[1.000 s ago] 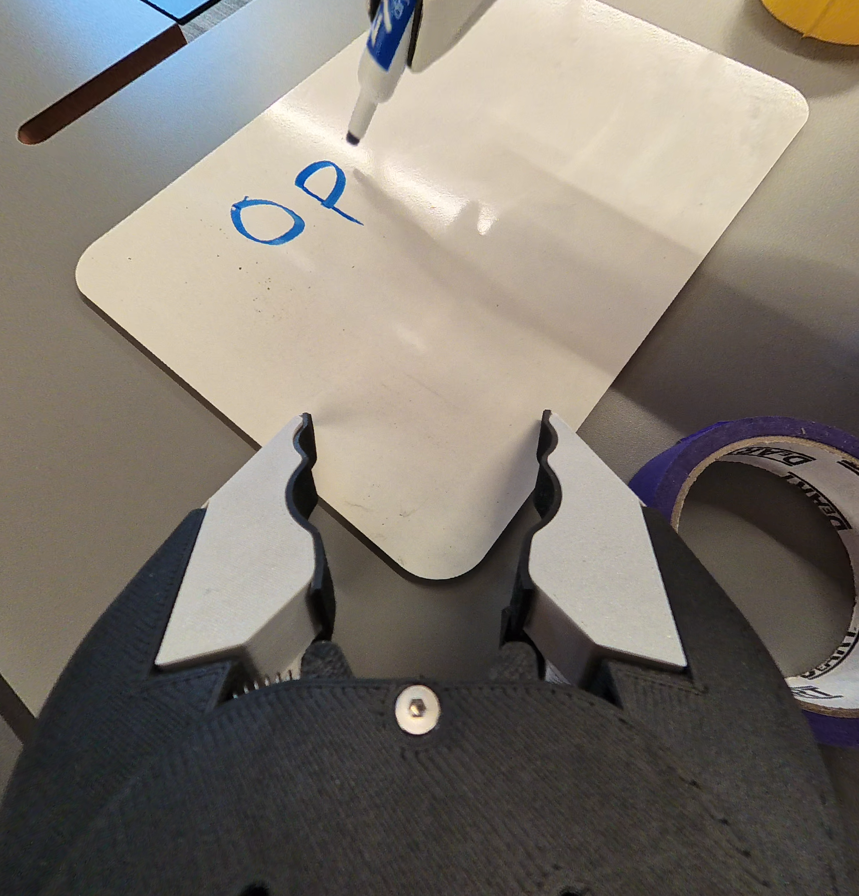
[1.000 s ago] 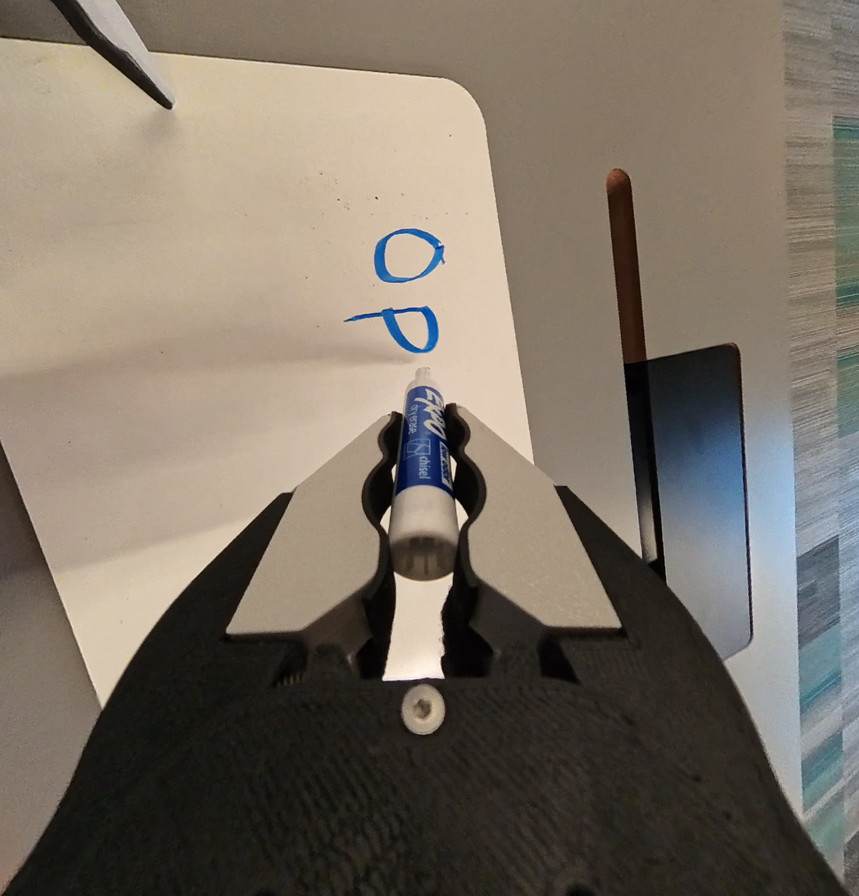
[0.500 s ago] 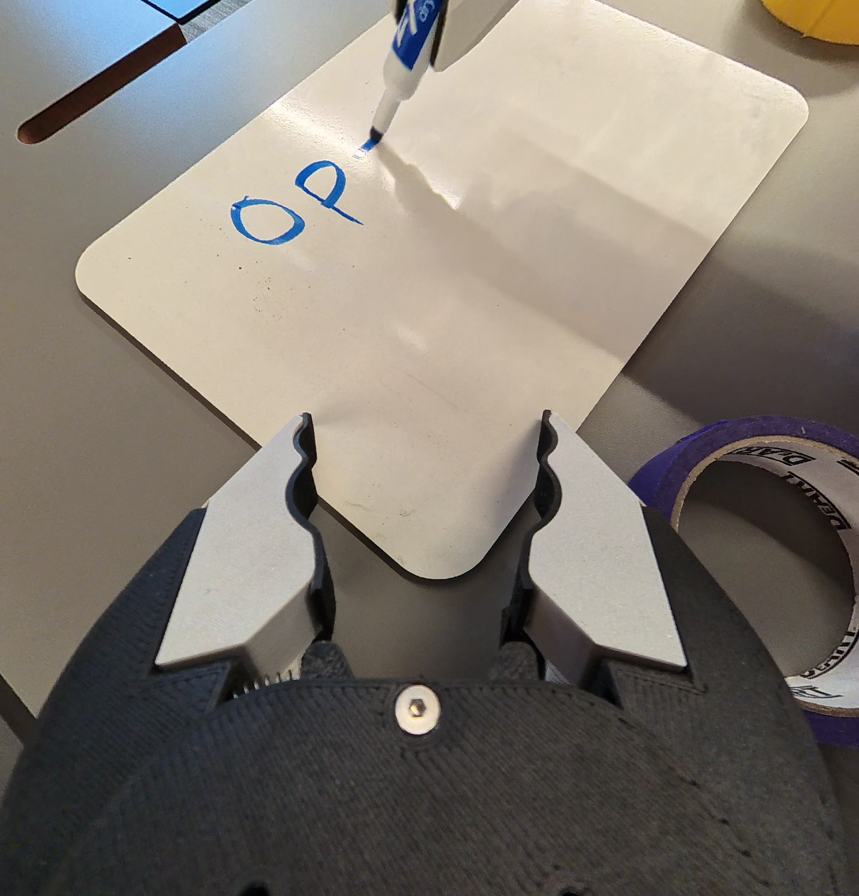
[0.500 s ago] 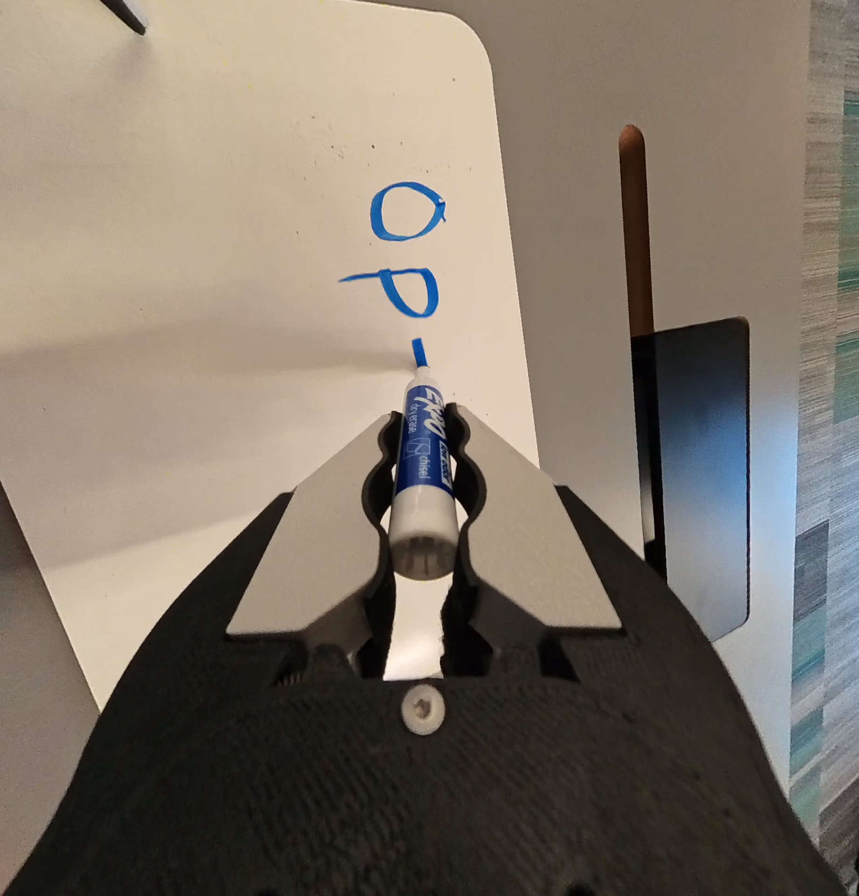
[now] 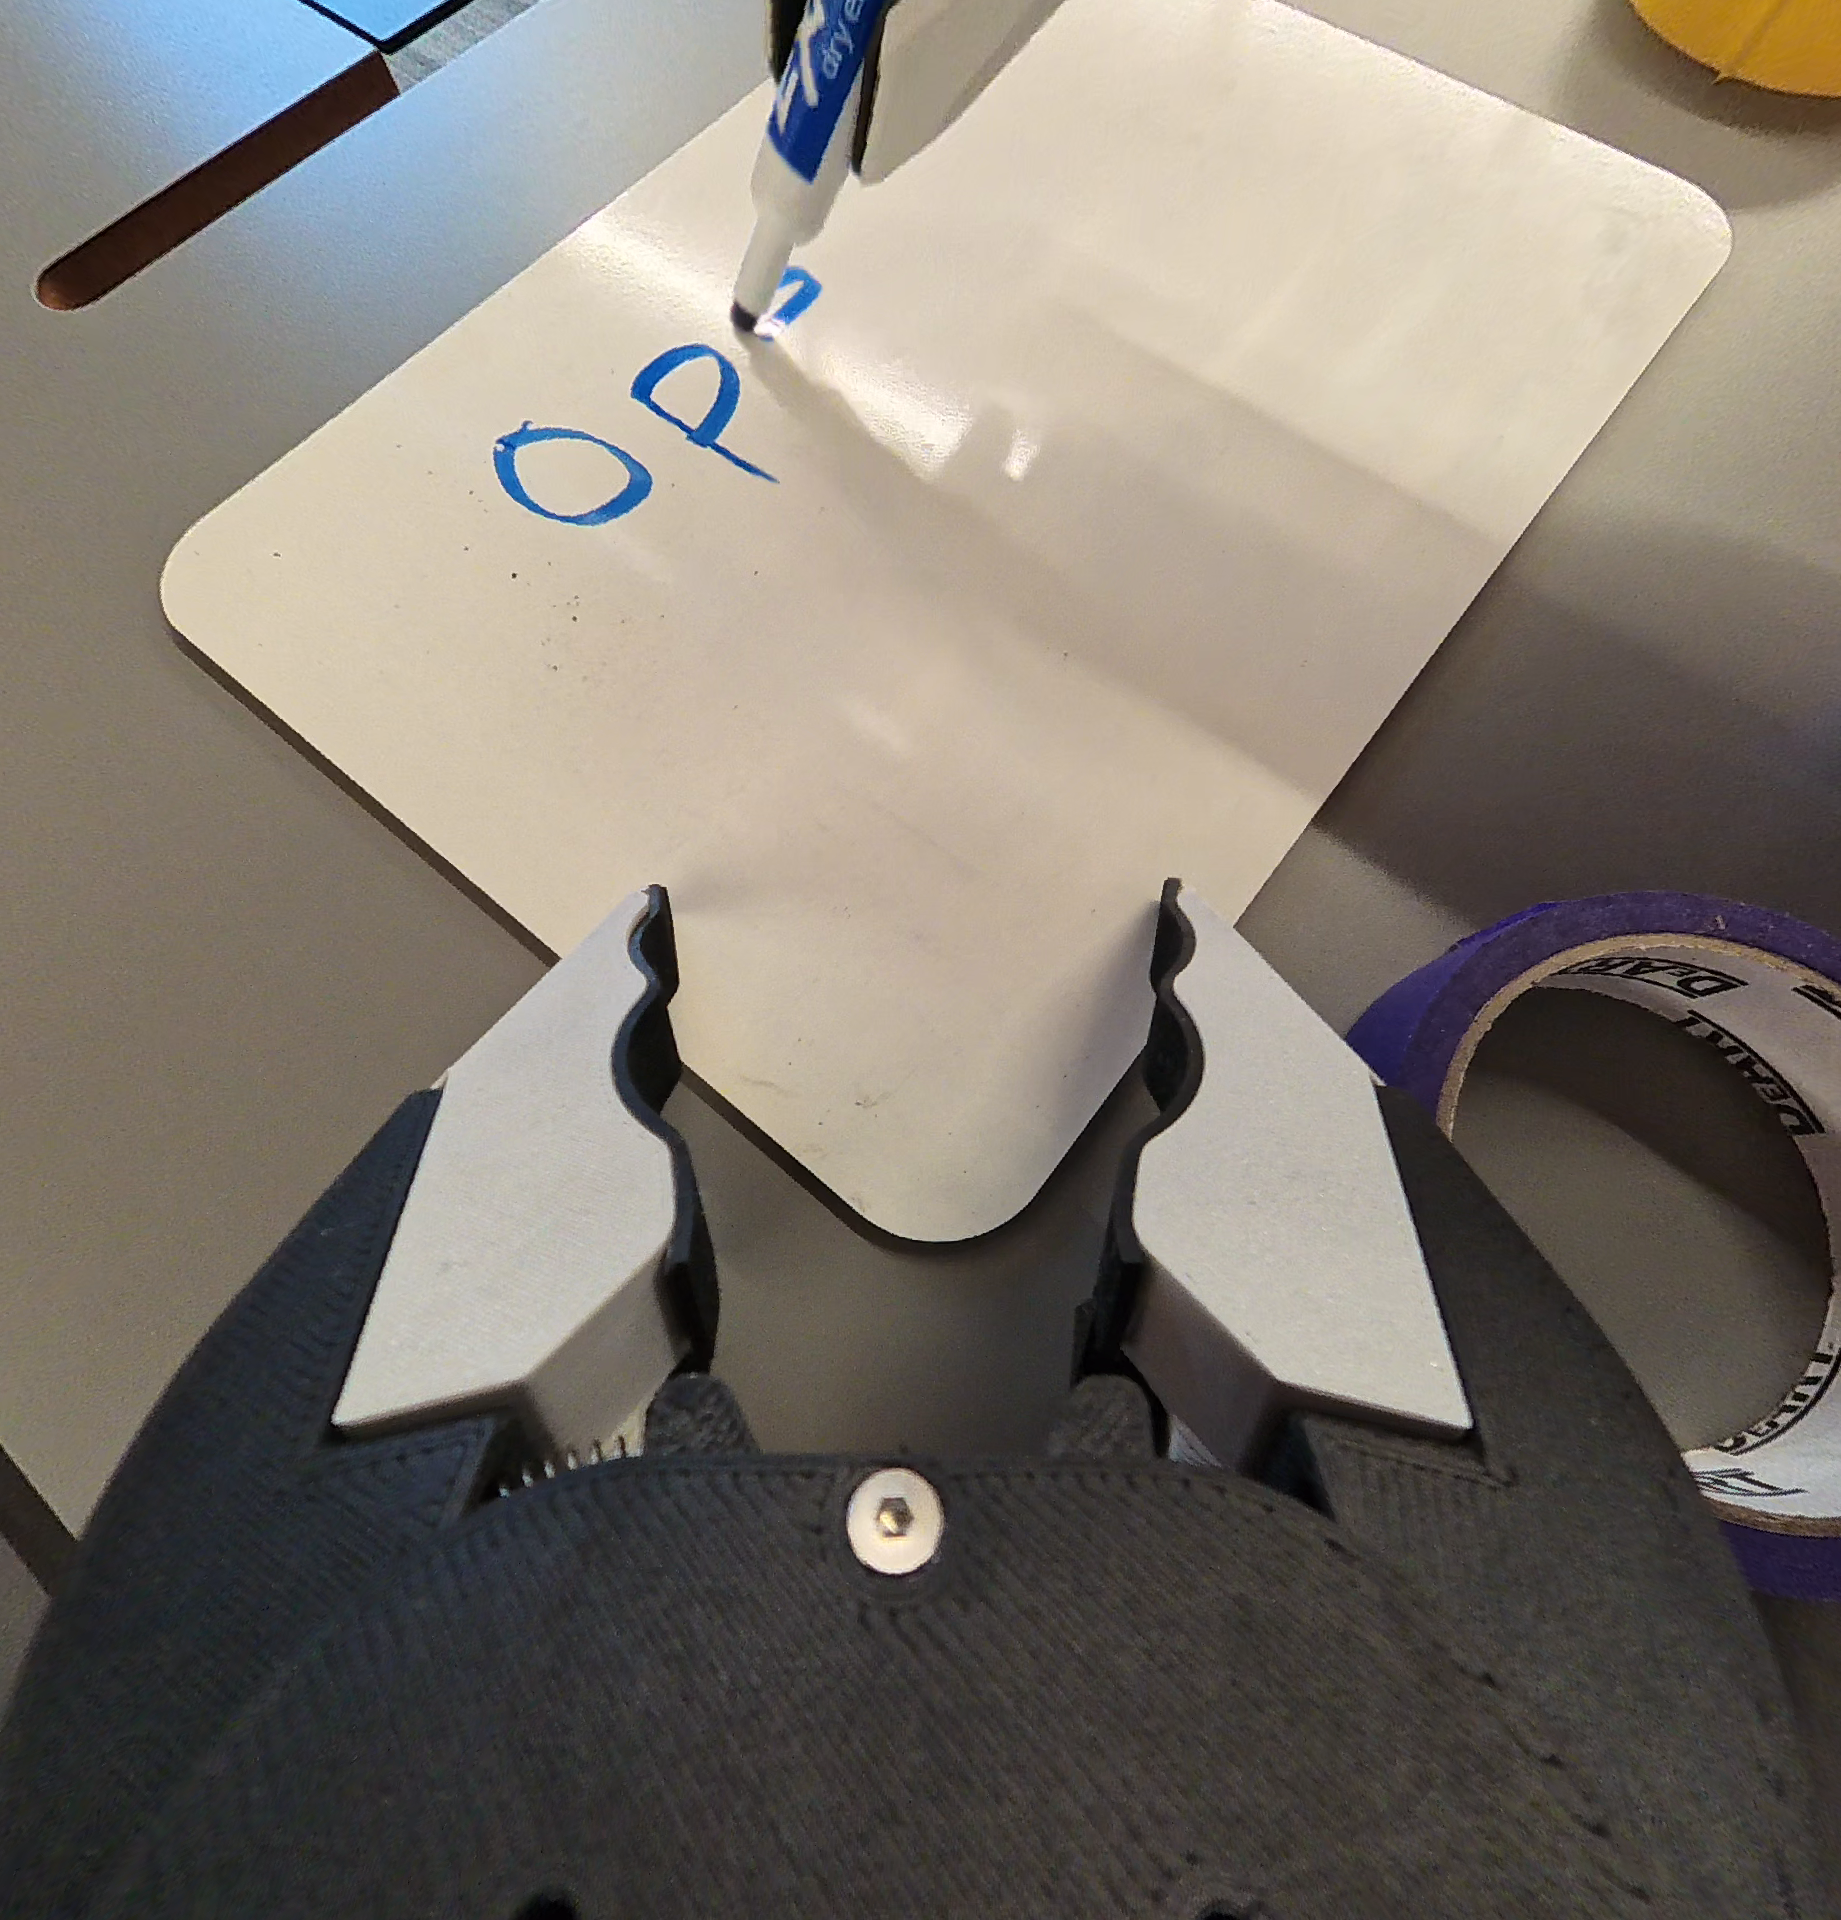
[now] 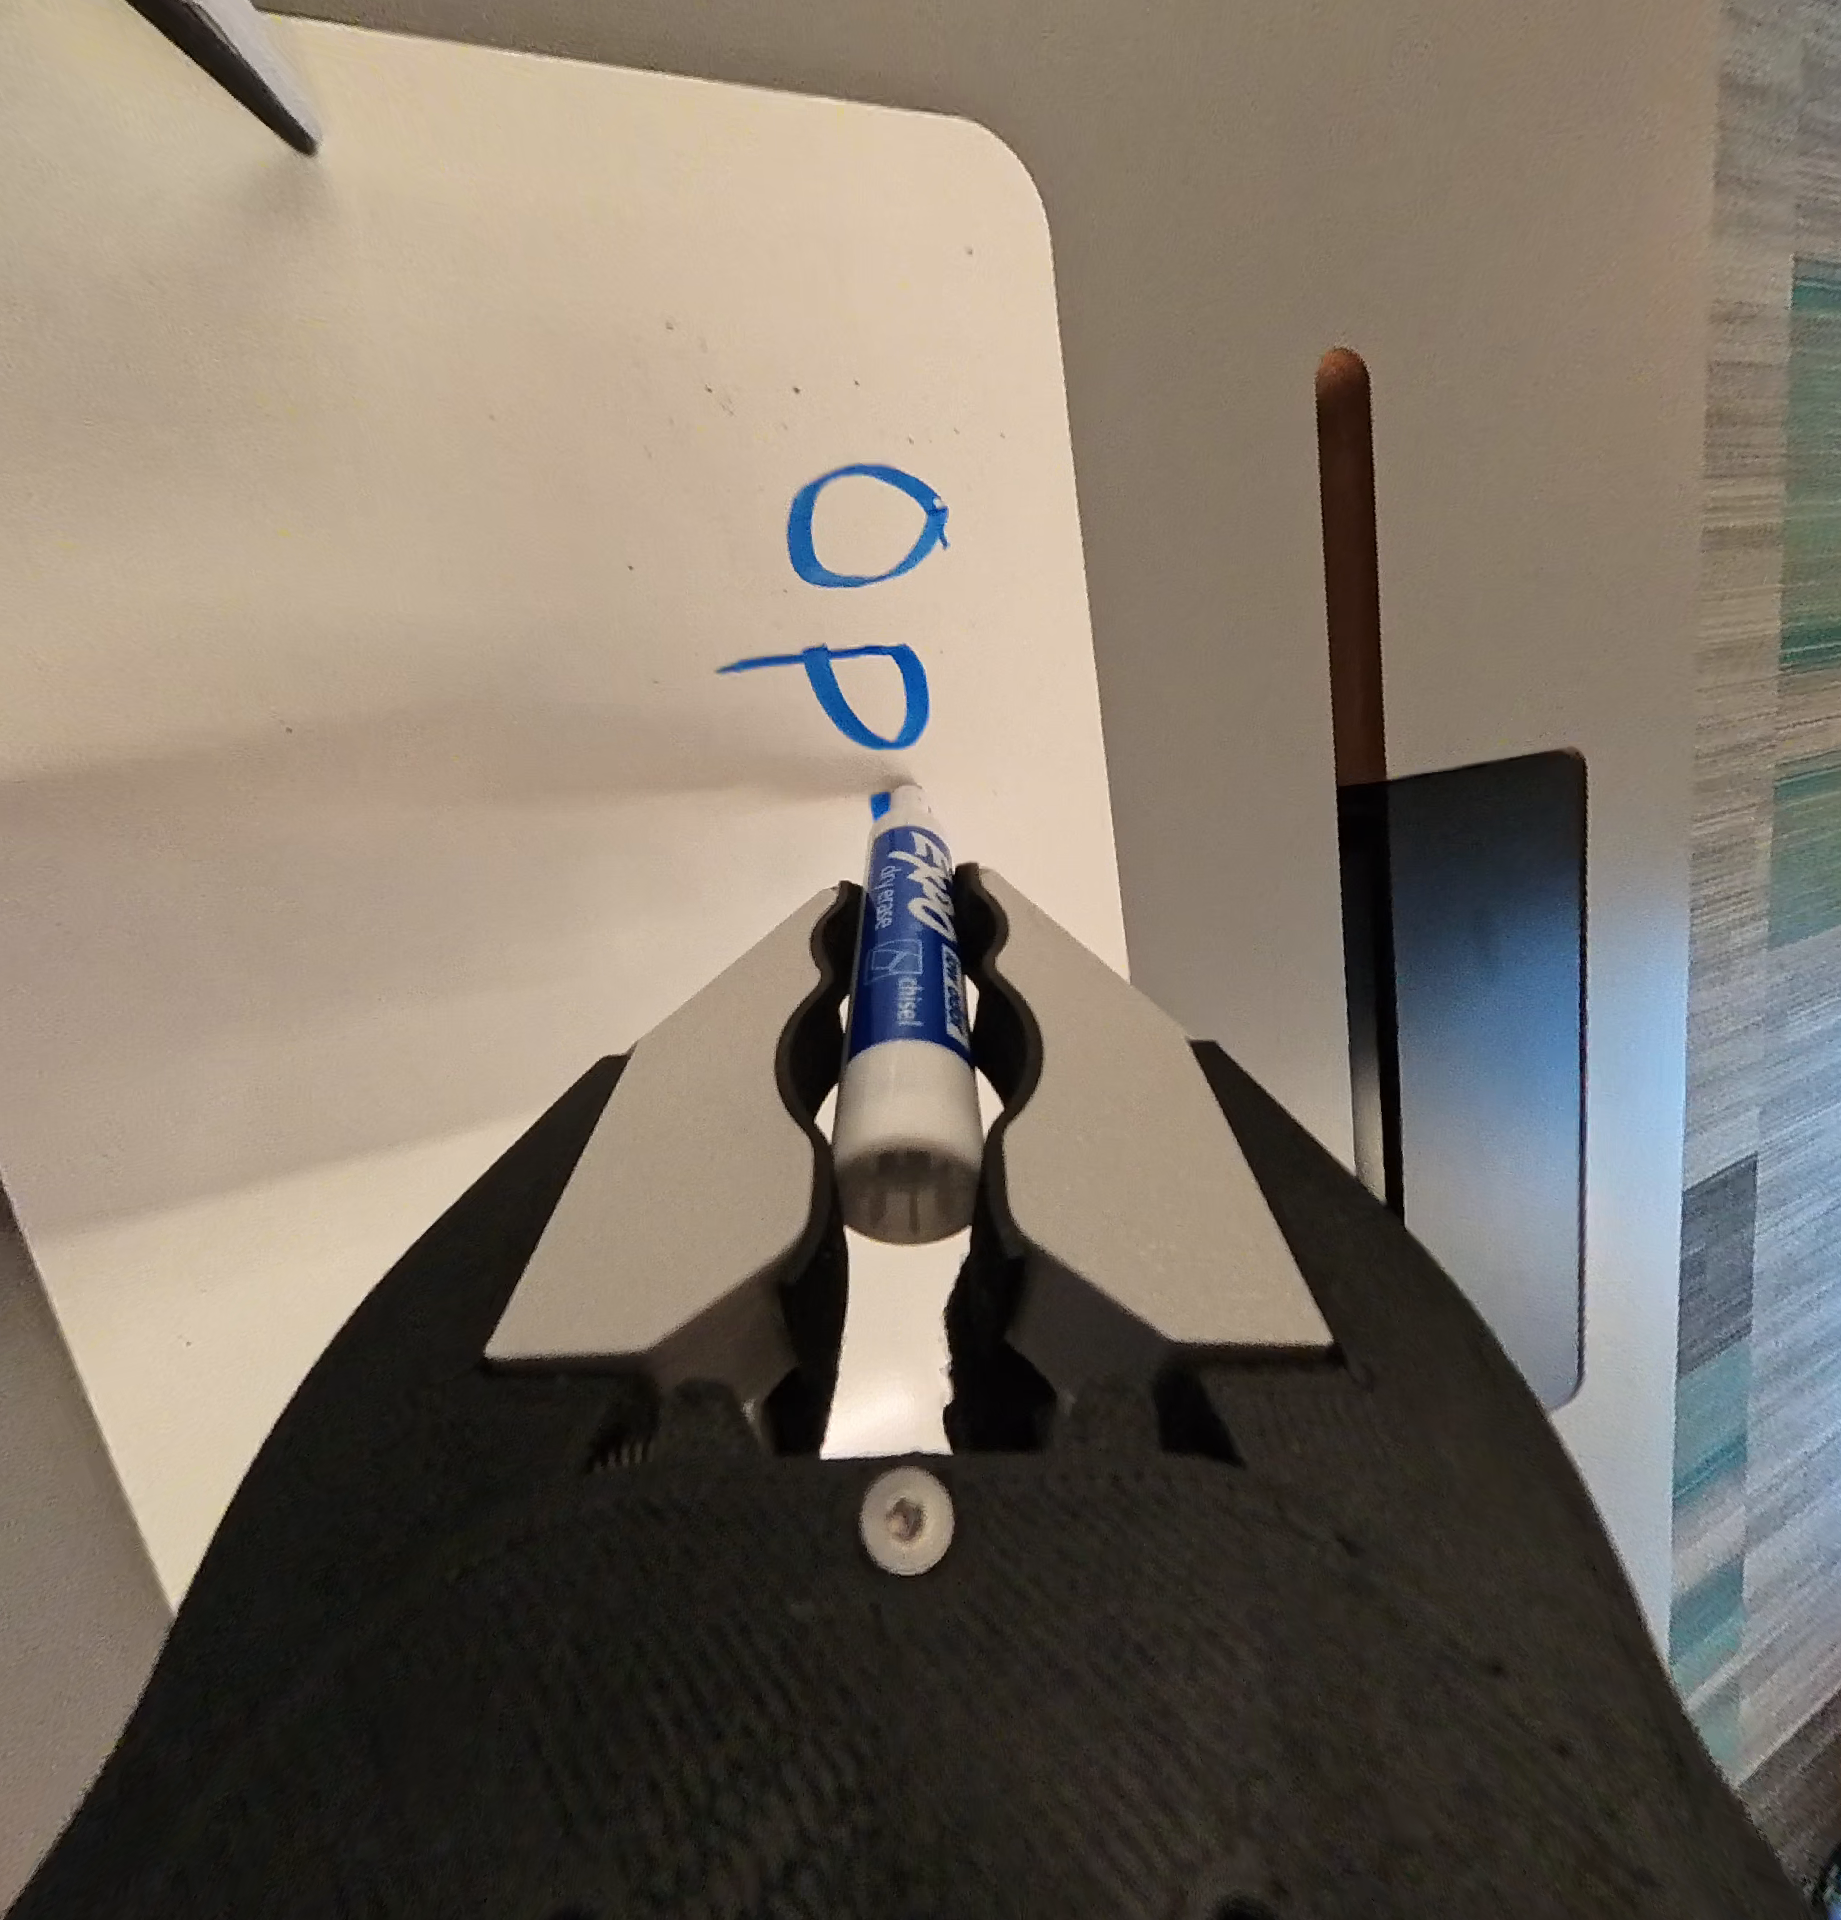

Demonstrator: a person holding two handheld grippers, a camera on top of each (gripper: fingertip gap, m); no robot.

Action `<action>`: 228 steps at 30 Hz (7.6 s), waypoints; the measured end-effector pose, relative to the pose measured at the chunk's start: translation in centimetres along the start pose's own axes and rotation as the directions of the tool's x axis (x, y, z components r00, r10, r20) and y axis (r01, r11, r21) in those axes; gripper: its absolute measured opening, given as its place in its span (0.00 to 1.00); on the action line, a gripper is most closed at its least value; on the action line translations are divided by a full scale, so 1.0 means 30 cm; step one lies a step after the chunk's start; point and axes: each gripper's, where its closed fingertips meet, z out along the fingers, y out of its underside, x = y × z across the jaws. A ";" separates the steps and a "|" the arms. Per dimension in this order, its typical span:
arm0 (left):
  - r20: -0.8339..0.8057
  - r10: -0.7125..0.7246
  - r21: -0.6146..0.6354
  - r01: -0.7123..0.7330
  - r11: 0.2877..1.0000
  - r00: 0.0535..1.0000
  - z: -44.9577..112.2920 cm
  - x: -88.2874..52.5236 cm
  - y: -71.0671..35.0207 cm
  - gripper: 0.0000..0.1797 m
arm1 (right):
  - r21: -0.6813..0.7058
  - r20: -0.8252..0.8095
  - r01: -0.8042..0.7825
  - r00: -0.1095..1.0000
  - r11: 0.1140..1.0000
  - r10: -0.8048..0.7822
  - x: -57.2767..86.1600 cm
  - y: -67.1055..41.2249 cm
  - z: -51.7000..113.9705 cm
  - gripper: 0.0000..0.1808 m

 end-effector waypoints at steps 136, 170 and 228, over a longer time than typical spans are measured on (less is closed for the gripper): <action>0.001 0.001 0.000 -0.001 1.000 1.000 -0.001 -0.001 0.000 0.51 | -0.143 0.174 0.246 0.960 0.959 -0.221 -0.028 0.081 -0.063 0.10; 0.001 0.001 0.000 -0.001 1.000 1.000 0.000 0.000 0.000 0.51 | -0.188 0.087 0.074 0.995 0.979 -0.058 0.053 0.126 -0.050 0.10; -0.028 -0.130 0.038 0.131 0.991 0.991 -0.054 0.025 0.008 0.47 | 0.225 -0.141 -0.620 0.742 0.751 0.655 -0.108 0.226 -0.450 0.10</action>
